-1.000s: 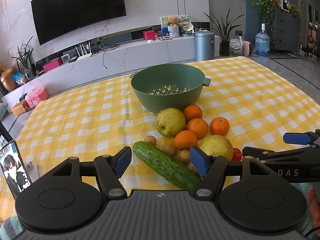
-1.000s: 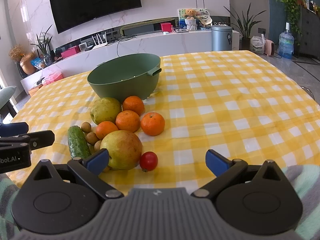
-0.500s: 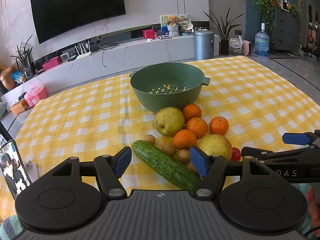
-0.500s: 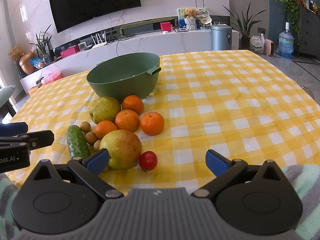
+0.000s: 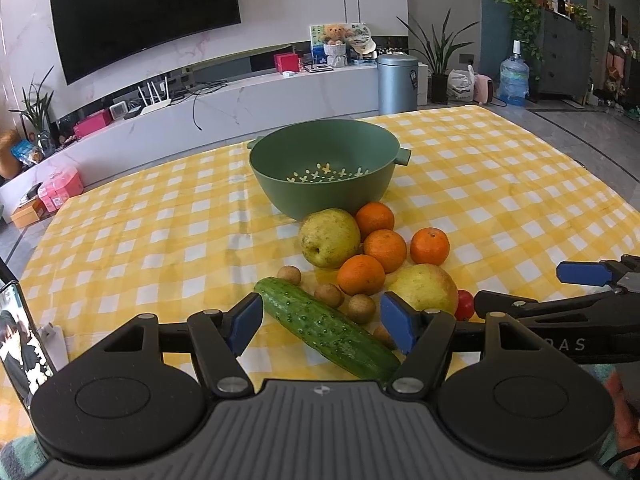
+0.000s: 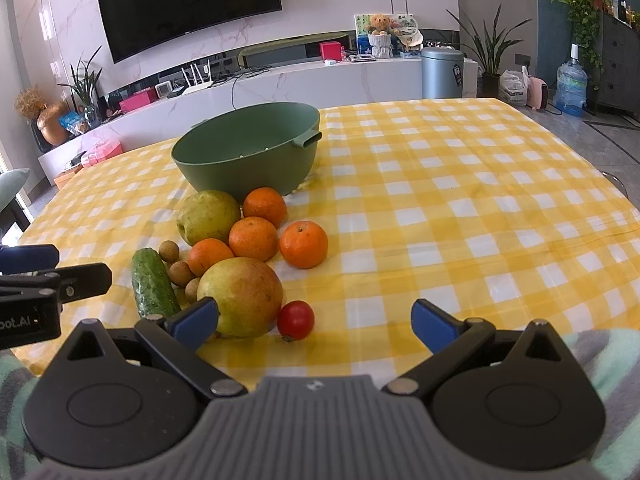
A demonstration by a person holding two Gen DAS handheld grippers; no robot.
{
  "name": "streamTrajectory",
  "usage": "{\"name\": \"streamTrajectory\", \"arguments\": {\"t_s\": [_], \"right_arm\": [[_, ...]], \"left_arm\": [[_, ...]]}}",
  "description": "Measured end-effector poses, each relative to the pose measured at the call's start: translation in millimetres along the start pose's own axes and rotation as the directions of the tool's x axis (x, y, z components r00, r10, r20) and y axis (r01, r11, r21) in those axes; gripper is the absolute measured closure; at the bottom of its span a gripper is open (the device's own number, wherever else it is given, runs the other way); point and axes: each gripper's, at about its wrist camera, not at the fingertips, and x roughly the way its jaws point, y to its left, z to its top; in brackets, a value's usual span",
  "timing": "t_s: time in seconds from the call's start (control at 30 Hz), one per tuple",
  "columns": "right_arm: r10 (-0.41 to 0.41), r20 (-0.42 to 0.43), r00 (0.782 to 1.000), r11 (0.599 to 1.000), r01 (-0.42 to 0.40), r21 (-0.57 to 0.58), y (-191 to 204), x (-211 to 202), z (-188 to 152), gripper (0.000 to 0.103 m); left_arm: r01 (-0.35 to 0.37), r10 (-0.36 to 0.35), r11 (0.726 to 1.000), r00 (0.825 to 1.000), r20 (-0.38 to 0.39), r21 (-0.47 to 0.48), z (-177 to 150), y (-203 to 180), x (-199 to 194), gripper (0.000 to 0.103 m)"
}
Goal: Organize fruits
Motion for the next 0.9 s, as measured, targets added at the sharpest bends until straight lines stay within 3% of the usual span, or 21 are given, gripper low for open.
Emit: {"name": "streamTrajectory", "arguments": {"t_s": [0.23,0.47,0.63,0.9], "right_arm": [[0.0,0.001,1.0,1.0,0.0,-0.002,1,0,0,0.004],[0.066,0.045,0.997,0.998,-0.066,-0.018,6,0,3,0.005],[0.141,0.039,0.989,0.988,-0.138,-0.067,17,8,6,0.023],[0.174,-0.008,0.985,0.979,-0.174,-0.105,33,33,13,0.033]], "left_arm": [[0.026,-0.026,1.0,1.0,0.006,0.004,3,4,-2,0.025],[0.084,-0.084,0.996,0.996,-0.005,-0.015,6,14,3,0.037],[0.109,-0.11,0.993,0.994,-0.014,-0.041,10,21,10,0.037],[0.107,-0.11,0.992,0.993,-0.035,-0.063,9,25,24,0.037]]}}
